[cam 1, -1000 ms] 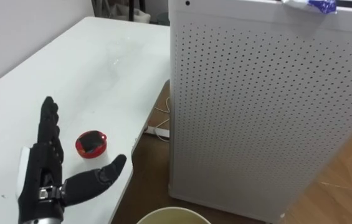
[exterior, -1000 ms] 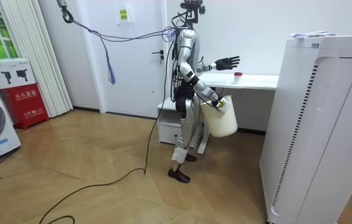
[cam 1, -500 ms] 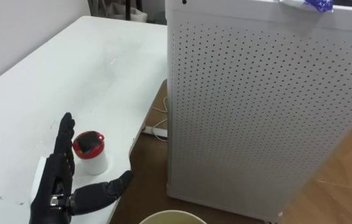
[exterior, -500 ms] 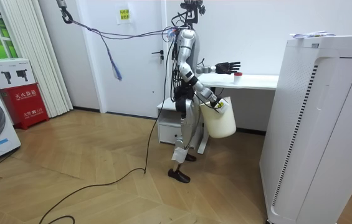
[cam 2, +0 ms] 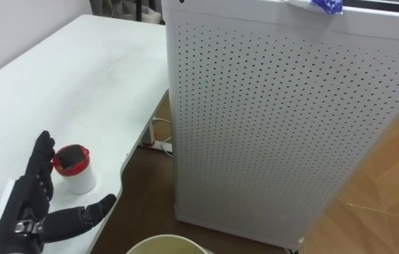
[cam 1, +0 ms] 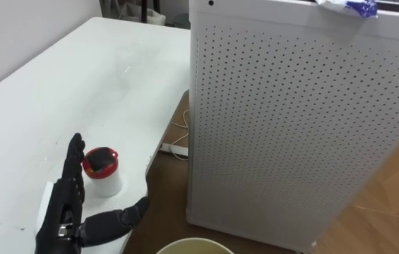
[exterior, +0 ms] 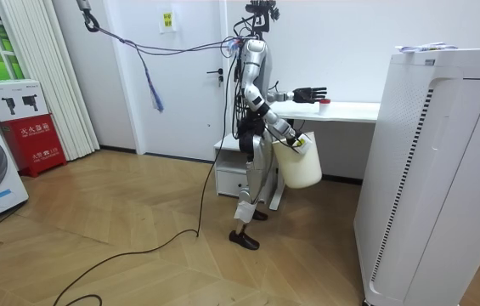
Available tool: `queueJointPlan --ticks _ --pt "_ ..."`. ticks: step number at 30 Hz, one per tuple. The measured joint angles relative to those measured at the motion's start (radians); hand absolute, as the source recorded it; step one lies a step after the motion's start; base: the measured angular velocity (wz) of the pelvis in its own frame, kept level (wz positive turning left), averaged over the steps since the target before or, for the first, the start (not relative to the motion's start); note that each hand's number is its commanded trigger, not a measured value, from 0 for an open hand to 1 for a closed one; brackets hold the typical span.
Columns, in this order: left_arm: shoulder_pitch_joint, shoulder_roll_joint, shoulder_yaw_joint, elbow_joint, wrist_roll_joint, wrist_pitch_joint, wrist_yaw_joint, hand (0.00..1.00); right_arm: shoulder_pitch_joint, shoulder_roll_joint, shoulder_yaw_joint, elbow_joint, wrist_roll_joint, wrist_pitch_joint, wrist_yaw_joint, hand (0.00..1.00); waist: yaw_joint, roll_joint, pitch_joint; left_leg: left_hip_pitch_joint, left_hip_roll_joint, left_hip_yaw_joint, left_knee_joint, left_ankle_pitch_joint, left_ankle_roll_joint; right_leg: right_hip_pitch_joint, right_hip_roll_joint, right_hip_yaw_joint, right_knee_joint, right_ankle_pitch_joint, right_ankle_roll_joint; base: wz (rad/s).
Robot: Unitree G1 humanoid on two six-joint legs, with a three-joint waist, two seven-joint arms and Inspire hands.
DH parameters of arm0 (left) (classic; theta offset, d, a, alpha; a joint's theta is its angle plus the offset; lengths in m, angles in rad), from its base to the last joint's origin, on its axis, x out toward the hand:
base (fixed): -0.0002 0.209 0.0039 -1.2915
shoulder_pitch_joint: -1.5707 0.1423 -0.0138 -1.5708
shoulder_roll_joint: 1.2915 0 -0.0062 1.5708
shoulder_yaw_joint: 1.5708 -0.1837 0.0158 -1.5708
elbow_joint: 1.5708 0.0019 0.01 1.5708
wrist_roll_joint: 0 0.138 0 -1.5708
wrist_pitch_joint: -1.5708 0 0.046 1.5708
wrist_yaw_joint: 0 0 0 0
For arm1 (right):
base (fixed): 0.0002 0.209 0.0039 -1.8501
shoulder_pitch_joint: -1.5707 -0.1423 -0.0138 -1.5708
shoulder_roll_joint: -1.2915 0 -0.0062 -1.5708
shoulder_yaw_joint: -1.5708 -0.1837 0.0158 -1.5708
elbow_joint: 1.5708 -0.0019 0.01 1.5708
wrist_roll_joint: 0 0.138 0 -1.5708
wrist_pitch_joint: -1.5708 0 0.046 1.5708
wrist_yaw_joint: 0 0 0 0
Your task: Pick garbage
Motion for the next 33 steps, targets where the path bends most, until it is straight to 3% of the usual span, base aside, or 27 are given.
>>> queueJointPlan --ticks 12,22,33 --pt "-0.002 -0.002 0.013 0.000 -0.003 0.000 0.086 0.00 0.010 -0.001 0.000 0.000 0.000 0.000 0.006 1.00 0.001 0.010 0.0010 0.001 -0.001 -0.011 0.000 0.000 0.000 0.001 0.000 0.000 -0.001 0.000 0.000 0.00" --pt "-0.005 -0.001 0.012 0.000 -0.023 -0.001 0.167 0.00 0.015 -0.003 0.002 0.000 0.000 0.000 0.005 1.00 0.002 0.011 0.0012 0.016 0.000 0.006 -0.014 0.001 0.000 0.001 0.001 0.017 0.000 0.000 0.000 -0.04" --pt "-0.009 0.001 0.009 0.003 -0.045 -0.001 0.174 0.00 0.016 -0.003 0.016 0.000 0.000 0.000 -0.030 1.00 -0.002 0.003 0.0034 0.016 0.001 0.008 -0.010 0.001 0.000 0.004 0.002 0.016 0.001 0.000 0.000 0.00"
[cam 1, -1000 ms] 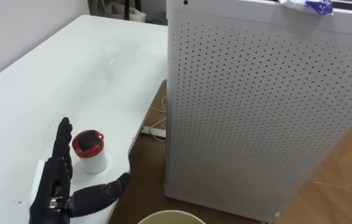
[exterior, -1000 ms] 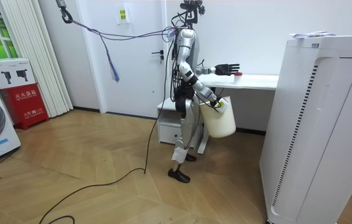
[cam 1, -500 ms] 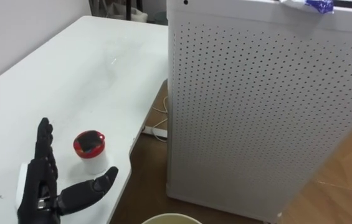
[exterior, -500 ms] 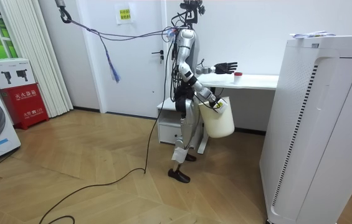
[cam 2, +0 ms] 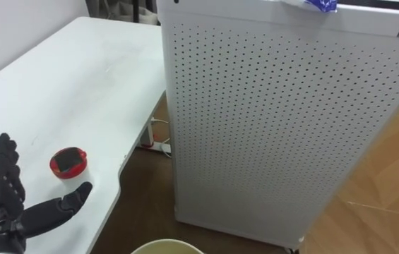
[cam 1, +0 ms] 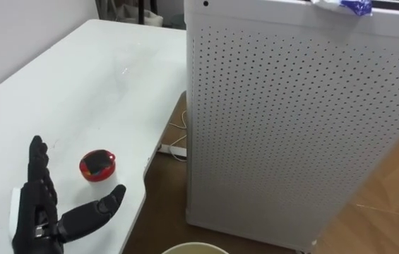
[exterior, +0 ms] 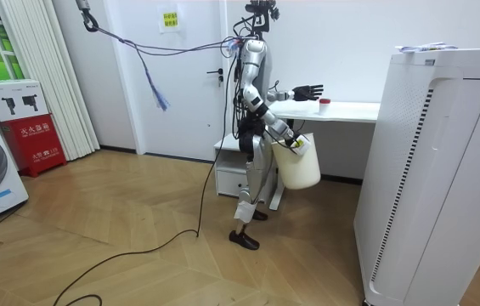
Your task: Pick garbage
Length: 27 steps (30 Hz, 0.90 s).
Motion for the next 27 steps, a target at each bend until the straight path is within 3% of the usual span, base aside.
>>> queueJointPlan --ticks 12,27 --pt "-0.091 0.000 -0.072 0.106 0.000 0.000 0.013 0.00 0.000 0.000 0.024 -0.011 -0.005 0.000 -0.005 1.00 -0.039 0.004 0.0037 0.001 0.001 -0.002 0.008 -0.001 0.000 0.008 0.002 0.000 0.000 0.000 0.000 0.01" --pt "-0.118 0.001 -0.099 0.190 -0.017 0.000 0.018 0.00 0.000 0.000 0.026 -0.013 -0.005 0.000 -0.010 1.00 -0.052 0.015 0.0012 0.010 0.004 0.007 0.004 -0.001 0.000 0.008 0.004 0.009 0.004 0.001 0.000 -0.01"
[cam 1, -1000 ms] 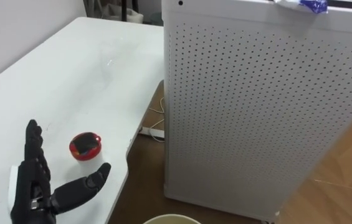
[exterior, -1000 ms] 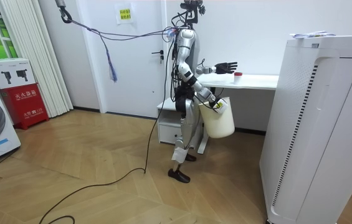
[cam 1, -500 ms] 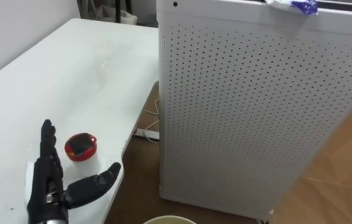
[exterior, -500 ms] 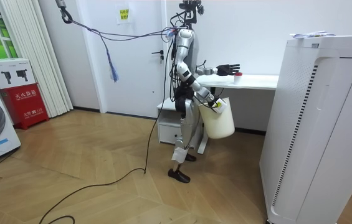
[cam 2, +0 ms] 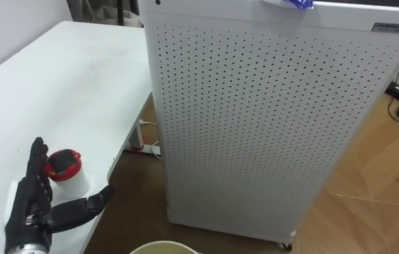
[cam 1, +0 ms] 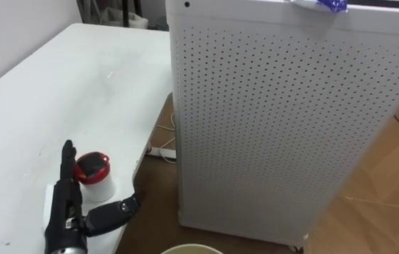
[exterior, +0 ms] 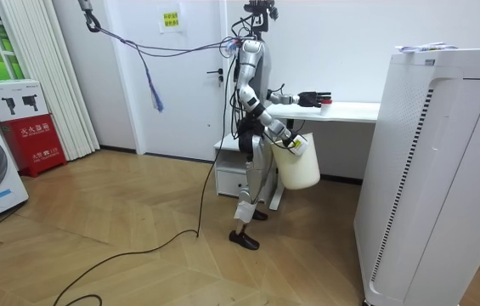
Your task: Pick garbage
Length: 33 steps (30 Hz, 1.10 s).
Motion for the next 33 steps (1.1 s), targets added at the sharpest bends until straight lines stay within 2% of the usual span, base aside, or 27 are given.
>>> queueJointPlan --ticks 7,12,25,33 --pt "0.000 0.001 0.002 0.003 -0.002 0.000 0.018 0.00 0.003 -0.004 -0.001 0.000 -0.002 0.000 -0.001 1.00 -0.002 0.000 -0.0001 0.008 0.001 0.005 -0.005 0.000 0.000 0.003 0.001 0.010 0.001 0.000 0.000 -0.02" --pt "0.000 0.003 0.015 0.006 -0.042 0.000 0.037 0.00 0.004 -0.011 -0.003 0.000 -0.005 0.000 0.000 1.00 -0.006 0.002 -0.0008 0.009 0.001 0.005 -0.005 0.000 0.000 0.004 0.001 0.008 -0.001 0.000 0.000 0.00" --pt "-0.007 0.010 0.023 0.091 -0.105 0.000 0.071 0.00 0.008 -0.027 -0.002 0.000 -0.008 0.000 0.009 1.00 -0.003 0.011 -0.0011 0.035 0.001 0.015 -0.012 0.000 0.000 0.021 0.001 0.019 0.001 0.000 0.000 -0.01" --pt "-0.007 0.010 0.023 0.093 -0.121 0.000 0.093 0.00 0.011 -0.029 -0.002 0.000 -0.012 0.000 0.013 1.00 -0.003 0.010 -0.0014 0.036 0.001 0.015 -0.012 0.000 0.000 0.021 0.001 0.019 0.002 0.000 0.000 0.00"
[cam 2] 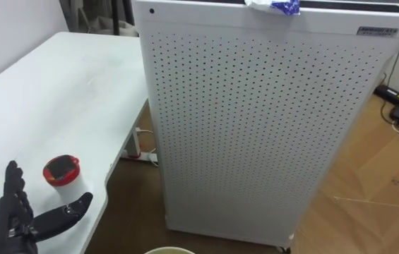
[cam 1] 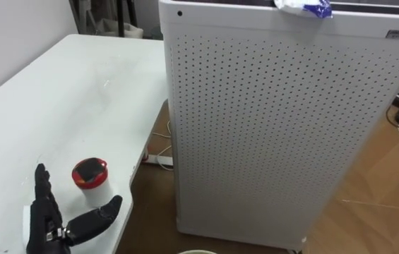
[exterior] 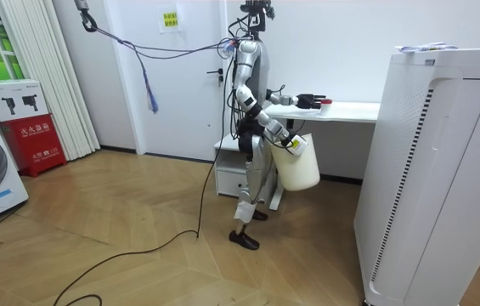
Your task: Pick garbage
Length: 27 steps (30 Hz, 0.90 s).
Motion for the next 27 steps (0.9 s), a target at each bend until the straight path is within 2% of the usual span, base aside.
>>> queueJointPlan --ticks 10,20,27 --pt "0.000 0.000 -0.002 0.001 -0.060 0.000 0.020 0.00 0.002 -0.002 0.001 0.000 -0.024 0.012 0.002 1.00 -0.006 0.000 -0.0005 0.000 0.000 0.000 0.002 0.000 0.000 0.001 -0.001 0.000 0.004 0.000 0.000 0.00" --pt "-0.001 0.000 -0.003 0.023 -0.094 0.001 0.055 0.00 0.028 -0.005 0.000 -0.040 -0.025 0.013 0.001 1.00 -0.045 0.005 -0.0042 0.002 0.000 0.002 0.003 0.000 0.000 0.001 -0.001 0.000 0.008 0.000 0.000 0.00" --pt "-0.051 0.000 -0.001 0.067 -0.097 0.001 0.057 0.00 0.030 -0.007 -0.002 -0.042 -0.026 0.013 0.000 1.00 -0.052 0.007 -0.0042 0.003 0.000 0.005 0.003 0.000 0.000 -0.001 -0.002 0.002 0.010 0.000 0.000 0.00"
